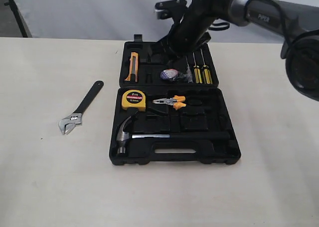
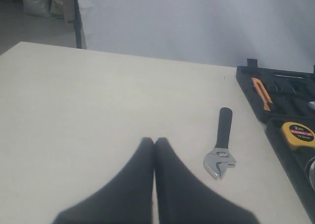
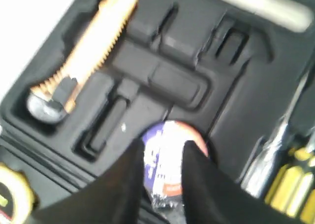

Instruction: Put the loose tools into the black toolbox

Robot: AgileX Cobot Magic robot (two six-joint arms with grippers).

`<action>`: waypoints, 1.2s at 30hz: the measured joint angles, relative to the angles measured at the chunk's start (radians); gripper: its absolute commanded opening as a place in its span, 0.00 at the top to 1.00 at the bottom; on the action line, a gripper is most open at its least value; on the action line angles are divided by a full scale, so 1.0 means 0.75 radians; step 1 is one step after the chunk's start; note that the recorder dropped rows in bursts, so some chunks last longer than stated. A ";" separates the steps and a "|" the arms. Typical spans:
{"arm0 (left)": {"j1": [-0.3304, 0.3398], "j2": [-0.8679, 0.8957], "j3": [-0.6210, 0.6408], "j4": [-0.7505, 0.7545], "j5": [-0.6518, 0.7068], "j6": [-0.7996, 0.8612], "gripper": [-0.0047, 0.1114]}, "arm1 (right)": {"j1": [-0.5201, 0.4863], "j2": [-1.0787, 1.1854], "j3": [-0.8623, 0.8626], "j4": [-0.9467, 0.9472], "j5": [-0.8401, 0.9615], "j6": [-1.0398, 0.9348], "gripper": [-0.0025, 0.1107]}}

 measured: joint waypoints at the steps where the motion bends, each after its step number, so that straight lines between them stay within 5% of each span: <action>1: 0.000 0.000 0.000 0.000 0.000 0.000 0.95 | 0.002 0.024 0.000 0.000 0.016 0.000 0.70; 6: 0.000 0.000 0.000 0.000 0.000 0.000 0.95 | 0.002 0.117 -0.006 0.009 0.044 -0.003 0.53; 19: 0.000 0.000 0.000 0.000 0.000 0.000 0.95 | 0.017 -0.049 -0.001 0.072 0.050 -0.011 0.52; 30: 0.000 0.000 0.000 0.000 0.000 0.000 0.95 | 0.342 0.010 -0.001 0.159 -0.078 -0.117 0.52; 32: 0.000 0.000 0.000 0.000 0.000 0.000 0.95 | 0.413 0.029 -0.001 0.159 -0.130 -0.120 0.56; 36: 0.000 0.000 0.000 0.000 0.000 0.000 0.95 | 0.519 0.092 -0.001 0.112 -0.230 -0.120 0.87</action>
